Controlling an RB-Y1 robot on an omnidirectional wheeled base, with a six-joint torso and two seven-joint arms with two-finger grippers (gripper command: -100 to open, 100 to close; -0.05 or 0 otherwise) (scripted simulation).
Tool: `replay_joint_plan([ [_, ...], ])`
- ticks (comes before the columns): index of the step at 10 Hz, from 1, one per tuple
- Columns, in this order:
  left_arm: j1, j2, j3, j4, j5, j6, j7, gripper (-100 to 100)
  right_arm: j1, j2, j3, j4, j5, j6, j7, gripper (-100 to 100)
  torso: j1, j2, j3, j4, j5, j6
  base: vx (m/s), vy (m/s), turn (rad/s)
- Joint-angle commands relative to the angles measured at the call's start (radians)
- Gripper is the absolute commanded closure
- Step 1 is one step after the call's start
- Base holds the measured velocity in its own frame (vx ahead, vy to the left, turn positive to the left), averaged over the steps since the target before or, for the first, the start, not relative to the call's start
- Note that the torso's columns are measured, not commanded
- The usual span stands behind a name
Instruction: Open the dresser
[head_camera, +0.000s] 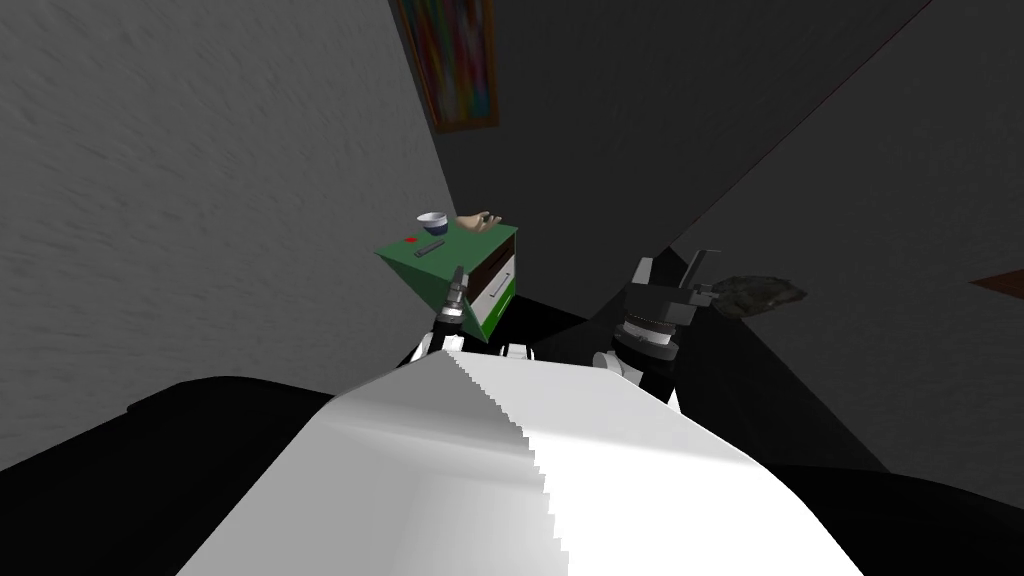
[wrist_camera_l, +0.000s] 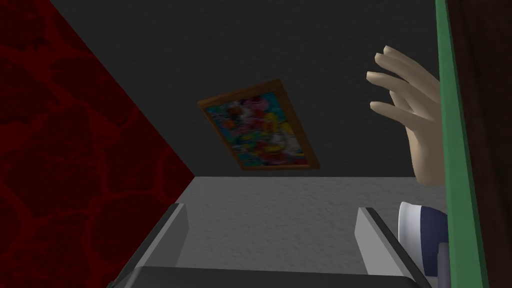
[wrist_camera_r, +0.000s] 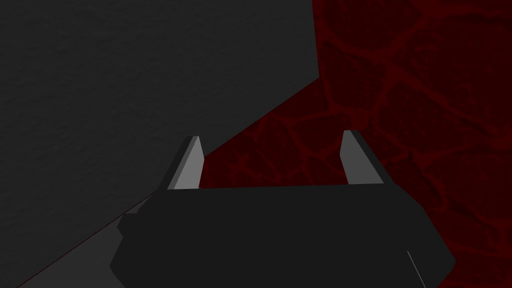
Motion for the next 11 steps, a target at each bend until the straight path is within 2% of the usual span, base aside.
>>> replay_joint_plan([
  [1,-0.028,-0.009,-0.007,0.052,-0.006,0.035,-0.004,-100,0.0,0.0,0.0,0.0,0.0,0.0,0.0,0,0.001,0.0,0.0,0.0,0.0,0.0,0.073,0.034,-0.046],
  [6,-0.059,-0.02,-0.015,0.136,-0.012,0.063,-0.008,-100,0.0,0.0,0.0,0.0,0.0,0.0,0.0,0,0.001,0.001,0.001,0.0,0.0,0.0,0.062,0.019,-0.036],
  [11,-0.095,-0.012,-0.025,0.234,-0.019,0.095,-0.014,-100,0.0,0.0,0.0,0.0,0.0,0.0,0.0,0,0.002,-0.002,-0.001,-0.001,0.001,0.0,0.066,0.025,-0.043],
])
